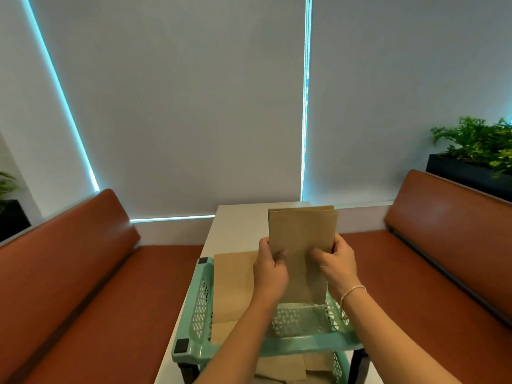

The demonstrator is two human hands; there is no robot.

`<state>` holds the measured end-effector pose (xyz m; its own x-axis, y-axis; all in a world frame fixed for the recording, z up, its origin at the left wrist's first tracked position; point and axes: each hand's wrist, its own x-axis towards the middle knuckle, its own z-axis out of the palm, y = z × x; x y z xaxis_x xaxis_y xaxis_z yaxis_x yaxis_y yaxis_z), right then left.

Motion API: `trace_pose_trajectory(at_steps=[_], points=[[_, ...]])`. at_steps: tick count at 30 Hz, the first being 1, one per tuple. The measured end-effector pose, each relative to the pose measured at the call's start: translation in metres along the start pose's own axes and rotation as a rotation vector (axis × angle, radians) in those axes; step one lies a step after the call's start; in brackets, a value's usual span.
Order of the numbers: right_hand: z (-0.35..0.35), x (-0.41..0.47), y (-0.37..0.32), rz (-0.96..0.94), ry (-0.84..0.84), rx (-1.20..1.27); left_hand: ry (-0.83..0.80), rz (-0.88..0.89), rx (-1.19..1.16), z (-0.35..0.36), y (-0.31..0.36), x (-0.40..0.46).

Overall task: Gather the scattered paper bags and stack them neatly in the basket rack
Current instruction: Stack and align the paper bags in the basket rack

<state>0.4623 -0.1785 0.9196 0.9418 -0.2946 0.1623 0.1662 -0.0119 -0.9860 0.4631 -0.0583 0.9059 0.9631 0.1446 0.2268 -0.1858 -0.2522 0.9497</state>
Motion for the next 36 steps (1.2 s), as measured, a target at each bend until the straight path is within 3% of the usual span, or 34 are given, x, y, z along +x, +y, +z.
trace_pose_trajectory(at_steps=[5, 10, 17, 22, 26, 28, 32, 36], points=[[0.000, -0.003, 0.006, 0.069, -0.055, -0.021, 0.008, -0.066, -0.035, -0.002, -0.015, -0.003], [-0.002, -0.010, 0.028, 0.257, -0.104, -0.072, -0.161, -0.181, 0.086, 0.000, -0.042, -0.014], [-0.001, -0.005, 0.018, 0.206, -0.106, -0.093, -0.114, -0.168, 0.205, -0.001, -0.035, -0.008], [-0.002, -0.008, 0.029, 0.285, -0.178, -0.171, -0.134, -0.192, 0.231, -0.005, -0.035, -0.012], [-0.004, -0.002, 0.023, 0.229, -0.229, -0.213, -0.124, -0.229, 0.211, -0.018, -0.032, -0.003], [-0.006, 0.002, 0.018, 0.201, -0.211, -0.231, -0.095, -0.292, 0.352, -0.032, -0.034, 0.004], [-0.009, 0.010, 0.014, 0.168, -0.116, -0.212, -0.158, -0.584, 0.840, -0.059, -0.039, 0.003], [-0.006, 0.014, 0.012, 0.160, -0.103, -0.221, -0.224, -0.685, 0.983, -0.057, -0.047, -0.007]])
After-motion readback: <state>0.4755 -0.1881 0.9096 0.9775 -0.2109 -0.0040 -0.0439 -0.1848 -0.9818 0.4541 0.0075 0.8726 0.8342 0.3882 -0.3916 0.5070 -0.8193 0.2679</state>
